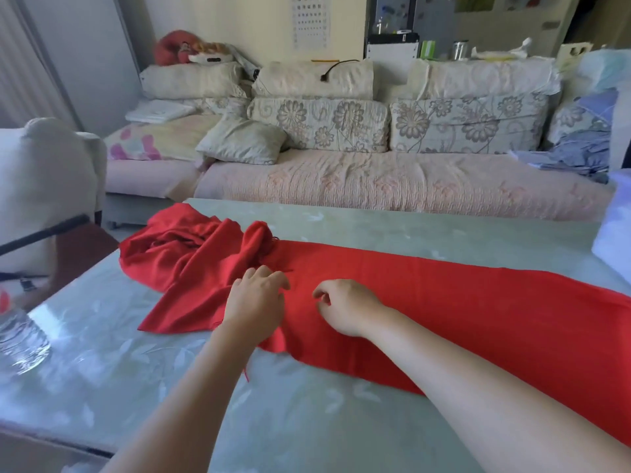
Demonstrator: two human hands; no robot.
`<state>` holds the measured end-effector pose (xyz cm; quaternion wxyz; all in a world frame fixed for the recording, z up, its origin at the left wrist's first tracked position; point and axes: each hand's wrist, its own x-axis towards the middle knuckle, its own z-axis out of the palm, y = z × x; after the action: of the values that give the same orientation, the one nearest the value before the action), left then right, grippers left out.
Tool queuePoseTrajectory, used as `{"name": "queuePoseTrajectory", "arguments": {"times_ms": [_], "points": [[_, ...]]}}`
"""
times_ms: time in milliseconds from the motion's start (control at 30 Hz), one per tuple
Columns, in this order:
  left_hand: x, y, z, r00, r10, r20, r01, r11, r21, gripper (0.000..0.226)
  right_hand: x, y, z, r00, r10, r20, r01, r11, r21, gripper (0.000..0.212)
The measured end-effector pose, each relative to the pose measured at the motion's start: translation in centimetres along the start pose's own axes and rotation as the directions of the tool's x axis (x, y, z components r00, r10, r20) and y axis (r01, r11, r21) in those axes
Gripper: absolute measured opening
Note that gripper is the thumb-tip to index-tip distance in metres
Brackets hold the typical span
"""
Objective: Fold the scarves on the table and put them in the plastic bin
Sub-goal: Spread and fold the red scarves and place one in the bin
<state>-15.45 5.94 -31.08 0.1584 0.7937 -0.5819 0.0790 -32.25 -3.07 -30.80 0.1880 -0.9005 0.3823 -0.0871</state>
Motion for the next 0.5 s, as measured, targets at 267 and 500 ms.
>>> {"name": "queuePoseTrajectory", "arguments": {"times_ms": [267,500], "points": [[-2.3,-9.9,-0.7,0.975,-0.041,0.218,0.085,0.977,-0.194,0.042,5.1,-7.8,4.1,0.986,-0.162,-0.028,0.163,0.986,0.031,0.026],[-2.0,-14.7,-1.4,0.987,-0.128,0.096,0.151,0.948,-0.282,0.016,7.0,-9.5,6.8,0.985,-0.169,0.024,0.170,0.982,-0.082,0.038]]}}
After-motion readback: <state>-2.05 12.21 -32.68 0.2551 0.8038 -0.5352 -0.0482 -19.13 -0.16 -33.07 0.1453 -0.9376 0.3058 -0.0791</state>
